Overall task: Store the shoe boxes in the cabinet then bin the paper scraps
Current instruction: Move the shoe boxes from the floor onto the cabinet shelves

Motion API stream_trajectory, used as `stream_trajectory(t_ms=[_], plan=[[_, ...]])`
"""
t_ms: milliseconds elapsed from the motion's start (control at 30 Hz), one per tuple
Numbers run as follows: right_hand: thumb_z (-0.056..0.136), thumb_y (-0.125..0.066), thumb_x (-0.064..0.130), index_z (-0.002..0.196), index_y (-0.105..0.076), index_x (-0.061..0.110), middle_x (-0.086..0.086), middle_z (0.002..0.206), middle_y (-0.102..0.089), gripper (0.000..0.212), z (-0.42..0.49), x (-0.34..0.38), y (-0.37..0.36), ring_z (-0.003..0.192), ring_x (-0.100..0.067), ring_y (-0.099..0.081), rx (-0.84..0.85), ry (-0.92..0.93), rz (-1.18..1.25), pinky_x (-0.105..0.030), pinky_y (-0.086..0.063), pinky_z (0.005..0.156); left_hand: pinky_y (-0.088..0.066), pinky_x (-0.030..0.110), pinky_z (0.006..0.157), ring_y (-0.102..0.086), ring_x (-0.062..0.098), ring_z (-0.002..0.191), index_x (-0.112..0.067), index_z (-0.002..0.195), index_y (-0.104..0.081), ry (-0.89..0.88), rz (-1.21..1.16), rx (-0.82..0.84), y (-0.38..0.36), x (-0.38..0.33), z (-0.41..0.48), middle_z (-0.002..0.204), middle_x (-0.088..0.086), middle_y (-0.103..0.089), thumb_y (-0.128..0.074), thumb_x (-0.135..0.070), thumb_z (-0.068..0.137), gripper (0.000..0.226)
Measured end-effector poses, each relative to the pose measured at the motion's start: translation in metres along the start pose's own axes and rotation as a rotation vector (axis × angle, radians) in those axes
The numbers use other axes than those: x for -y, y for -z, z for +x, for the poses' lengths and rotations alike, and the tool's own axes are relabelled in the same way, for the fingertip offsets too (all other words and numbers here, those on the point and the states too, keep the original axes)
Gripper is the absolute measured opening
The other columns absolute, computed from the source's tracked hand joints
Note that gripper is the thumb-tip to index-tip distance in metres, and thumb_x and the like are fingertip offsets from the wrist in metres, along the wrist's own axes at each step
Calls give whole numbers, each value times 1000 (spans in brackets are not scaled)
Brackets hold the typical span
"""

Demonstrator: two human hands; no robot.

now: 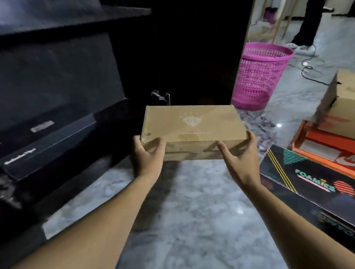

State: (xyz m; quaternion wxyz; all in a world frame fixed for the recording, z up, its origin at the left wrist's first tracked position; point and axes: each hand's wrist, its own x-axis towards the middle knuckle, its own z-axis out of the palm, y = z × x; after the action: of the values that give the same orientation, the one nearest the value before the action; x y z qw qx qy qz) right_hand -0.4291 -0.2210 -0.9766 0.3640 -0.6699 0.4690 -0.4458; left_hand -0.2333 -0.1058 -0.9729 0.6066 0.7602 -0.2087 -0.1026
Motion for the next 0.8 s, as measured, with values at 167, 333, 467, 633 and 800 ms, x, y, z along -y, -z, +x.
stream_trajectory(t_ms=[167,333,467,633,800], plan=[[77,-75,56,151,-25,22,0,143,-47,96,22,60,-83,121,-11,-51,213,123,67,-24,-41,100,-50,36,84,-59,22,98,-27,102,-44,-79,-26,-301,73,-9,40,109,-1,-60,-65,-45,73,40],[73,-80,54,152,-25,23,-2,144,-47,100,43,118,-166,129,-17,-49,437,207,163,-35,-43,107,-51,35,82,-62,29,94,-12,108,-48,-21,-55,-627,126,-10,79,109,12,-64,-55,-61,61,68],[70,-82,54,151,-26,21,-1,139,-49,104,48,141,-224,127,-15,-49,559,245,246,-34,-43,108,-52,44,86,-62,35,99,-10,110,-50,20,11,-826,155,1,104,110,16,-65,-47,-69,55,81],[59,-85,58,150,-24,25,-4,141,-50,114,42,143,-286,128,-18,-50,650,164,323,-42,-44,109,-51,41,87,-61,38,101,-11,113,-52,114,95,-933,180,16,137,110,17,-63,-47,-65,60,76],[58,-90,47,146,-28,30,1,138,-52,109,38,126,-340,127,-16,-52,721,132,376,-44,-46,107,-43,33,80,-59,36,103,-8,116,-55,160,118,-993,194,39,164,113,19,-58,-49,-54,65,69]])
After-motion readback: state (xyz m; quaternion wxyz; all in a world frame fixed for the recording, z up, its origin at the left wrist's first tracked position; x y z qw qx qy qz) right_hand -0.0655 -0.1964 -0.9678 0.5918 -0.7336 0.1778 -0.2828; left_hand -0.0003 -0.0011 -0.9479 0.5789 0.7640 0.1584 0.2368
